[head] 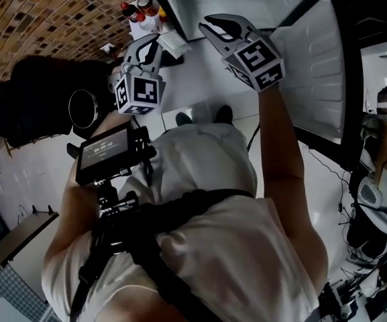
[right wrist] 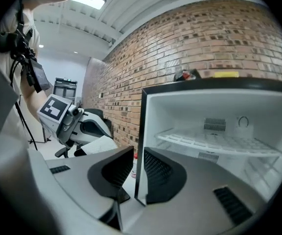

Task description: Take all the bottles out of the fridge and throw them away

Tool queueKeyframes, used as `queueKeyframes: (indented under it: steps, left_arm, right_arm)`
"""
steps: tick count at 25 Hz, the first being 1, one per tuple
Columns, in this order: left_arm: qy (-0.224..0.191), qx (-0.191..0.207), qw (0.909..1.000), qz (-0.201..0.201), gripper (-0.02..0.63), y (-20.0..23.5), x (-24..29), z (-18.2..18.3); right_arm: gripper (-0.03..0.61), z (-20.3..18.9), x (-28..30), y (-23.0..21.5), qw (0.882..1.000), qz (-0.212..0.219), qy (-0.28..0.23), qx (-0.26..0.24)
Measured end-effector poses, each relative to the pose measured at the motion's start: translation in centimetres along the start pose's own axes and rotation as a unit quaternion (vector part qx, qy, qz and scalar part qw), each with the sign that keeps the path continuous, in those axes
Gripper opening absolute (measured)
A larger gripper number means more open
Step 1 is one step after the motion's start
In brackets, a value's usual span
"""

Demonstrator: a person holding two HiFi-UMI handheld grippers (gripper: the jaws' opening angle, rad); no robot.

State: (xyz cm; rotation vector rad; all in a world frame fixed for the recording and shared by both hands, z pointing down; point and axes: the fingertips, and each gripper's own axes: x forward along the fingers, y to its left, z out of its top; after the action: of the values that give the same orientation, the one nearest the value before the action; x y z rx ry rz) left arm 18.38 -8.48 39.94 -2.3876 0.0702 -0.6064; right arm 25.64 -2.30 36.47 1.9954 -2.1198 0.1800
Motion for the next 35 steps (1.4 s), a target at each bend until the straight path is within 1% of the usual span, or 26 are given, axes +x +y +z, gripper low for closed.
queueKeyframes:
  steps: [5,10,13,16,21,25,30,32,35]
  left_arm:
    - [0.036,-0.036,0.9981,0.032,0.015,1.4,-3.8,-4.2]
    - [0.069,-0.059,0.9941,0.060,0.015,2.1,-5.1,-7.2]
    - [0.090,-0.081,0.9889,0.086,0.015,3.1,-8.3,-10.8]
    - [0.107,-0.102,0.9827,0.111,0.015,3.9,-11.4,-14.4]
    - [0.141,-0.128,0.9720,0.138,0.016,3.8,-13.2,-17.5]
    - [0.161,-0.146,0.9634,0.157,0.015,4.1,-14.7,-19.9]
    - [0.192,-0.175,0.9486,0.181,0.015,4.6,-18.6,-25.2]
    - [0.205,-0.185,0.9423,0.189,0.016,4.2,-18.9,-26.0]
    - [0.228,-0.204,0.9319,0.195,0.015,3.3,-18.5,-26.9]
  right_arm:
    - [0.074,-0.1,3.7,4.7,0.998,0.062,0.013,-0.008]
    - [0.074,0.6,6.3,6.1,0.994,0.104,0.005,-0.022]
    - [0.074,1.4,9.3,10.0,0.990,0.140,0.005,-0.032]
    - [0.074,2.6,12.3,14.1,0.983,0.179,-0.003,-0.032]
    - [0.074,2.9,15.0,17.2,0.972,0.233,-0.005,-0.038]
    - [0.074,3.1,16.6,19.4,0.964,0.262,-0.003,-0.044]
    - [0.074,3.2,20.0,24.9,0.948,0.314,0.015,-0.044]
    - [0.074,3.0,19.9,25.1,0.944,0.327,0.023,-0.041]
    - [0.074,2.4,18.6,24.0,0.940,0.338,0.036,-0.043]
